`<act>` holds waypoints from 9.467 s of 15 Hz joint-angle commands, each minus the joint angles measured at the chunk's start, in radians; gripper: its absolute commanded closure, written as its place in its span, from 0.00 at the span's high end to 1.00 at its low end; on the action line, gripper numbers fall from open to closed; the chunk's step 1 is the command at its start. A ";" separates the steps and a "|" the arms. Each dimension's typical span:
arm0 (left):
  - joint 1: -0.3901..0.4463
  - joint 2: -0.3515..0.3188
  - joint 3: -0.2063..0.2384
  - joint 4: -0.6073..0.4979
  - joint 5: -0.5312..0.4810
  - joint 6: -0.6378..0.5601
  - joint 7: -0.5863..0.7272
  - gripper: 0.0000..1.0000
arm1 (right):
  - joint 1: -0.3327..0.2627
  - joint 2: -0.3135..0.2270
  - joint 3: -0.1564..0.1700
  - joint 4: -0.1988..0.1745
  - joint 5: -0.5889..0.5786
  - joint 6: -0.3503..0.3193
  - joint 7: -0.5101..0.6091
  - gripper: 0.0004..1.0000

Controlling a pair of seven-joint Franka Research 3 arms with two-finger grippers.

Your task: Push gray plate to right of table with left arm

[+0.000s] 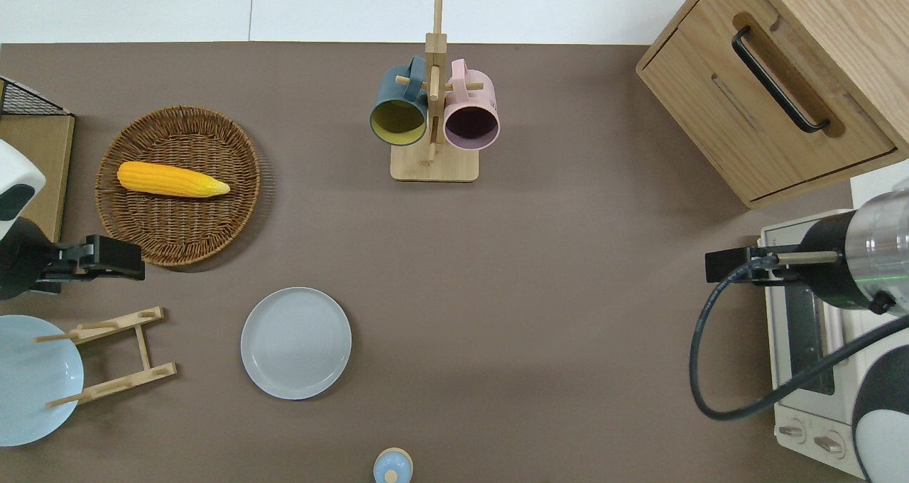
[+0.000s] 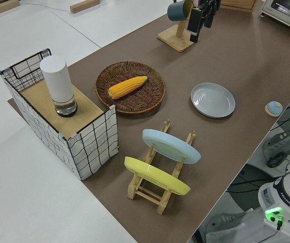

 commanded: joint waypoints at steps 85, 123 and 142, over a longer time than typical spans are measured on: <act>-0.284 0.027 -0.333 -0.872 -0.473 1.072 -0.467 0.00 | -0.024 -0.027 0.014 -0.027 0.021 0.000 0.010 1.00; -0.462 0.113 -0.282 -0.591 -0.470 0.968 -0.686 0.99 | -0.024 -0.027 0.014 -0.027 0.021 0.000 0.012 1.00; 0.137 -0.075 -0.284 -0.211 -0.059 0.133 -0.080 0.99 | -0.024 -0.027 0.014 -0.027 0.021 -0.001 0.010 1.00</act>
